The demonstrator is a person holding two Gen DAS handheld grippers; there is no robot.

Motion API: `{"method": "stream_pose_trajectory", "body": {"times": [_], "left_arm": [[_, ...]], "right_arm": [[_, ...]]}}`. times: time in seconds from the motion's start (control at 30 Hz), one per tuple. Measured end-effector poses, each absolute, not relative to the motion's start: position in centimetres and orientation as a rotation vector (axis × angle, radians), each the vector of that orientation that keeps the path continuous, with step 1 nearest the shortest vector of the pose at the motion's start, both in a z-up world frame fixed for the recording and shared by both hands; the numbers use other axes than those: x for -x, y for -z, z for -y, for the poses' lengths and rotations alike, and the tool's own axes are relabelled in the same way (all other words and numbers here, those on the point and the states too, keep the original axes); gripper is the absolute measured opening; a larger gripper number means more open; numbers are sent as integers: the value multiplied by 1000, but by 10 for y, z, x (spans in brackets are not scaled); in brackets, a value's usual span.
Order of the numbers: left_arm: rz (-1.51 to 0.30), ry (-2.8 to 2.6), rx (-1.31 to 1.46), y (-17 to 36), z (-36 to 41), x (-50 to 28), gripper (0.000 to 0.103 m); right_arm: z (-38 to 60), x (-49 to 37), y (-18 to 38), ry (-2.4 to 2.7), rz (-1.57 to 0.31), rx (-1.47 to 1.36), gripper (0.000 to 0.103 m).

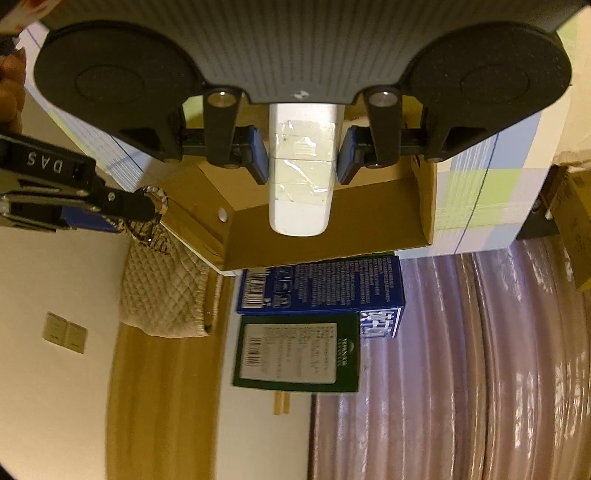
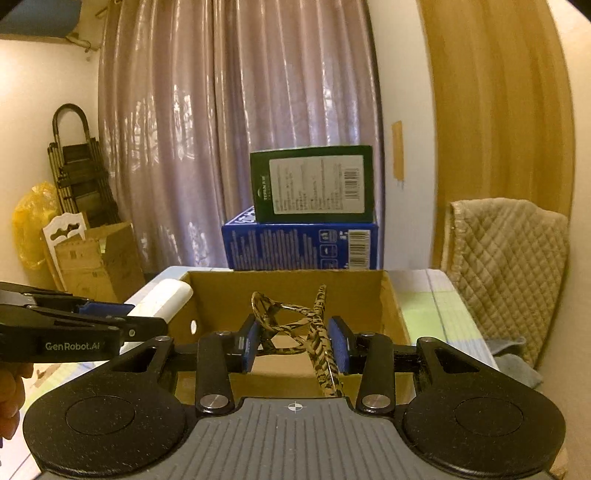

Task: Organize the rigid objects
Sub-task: 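Lower the USB stick and strap into the box and open both tools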

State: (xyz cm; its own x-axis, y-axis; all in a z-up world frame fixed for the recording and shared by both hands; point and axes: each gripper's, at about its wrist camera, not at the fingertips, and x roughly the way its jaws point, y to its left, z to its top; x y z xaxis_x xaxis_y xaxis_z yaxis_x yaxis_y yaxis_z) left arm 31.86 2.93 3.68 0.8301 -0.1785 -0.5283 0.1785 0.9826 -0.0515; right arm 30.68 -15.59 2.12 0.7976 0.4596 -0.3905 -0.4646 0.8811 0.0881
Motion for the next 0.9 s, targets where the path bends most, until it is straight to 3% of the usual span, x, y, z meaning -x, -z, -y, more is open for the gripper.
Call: {"method": "stream_pose_trajectory", "body": {"times": [0.53, 0.9], "left_arm": [[-668, 187, -12, -1, -41, -392, 36], [-598, 165, 19, -20, -51, -378, 36]], "right_arm": [[143, -381, 31, -479, -564, 38, 37], [144, -385, 34, -449, -565, 30, 37]]}}
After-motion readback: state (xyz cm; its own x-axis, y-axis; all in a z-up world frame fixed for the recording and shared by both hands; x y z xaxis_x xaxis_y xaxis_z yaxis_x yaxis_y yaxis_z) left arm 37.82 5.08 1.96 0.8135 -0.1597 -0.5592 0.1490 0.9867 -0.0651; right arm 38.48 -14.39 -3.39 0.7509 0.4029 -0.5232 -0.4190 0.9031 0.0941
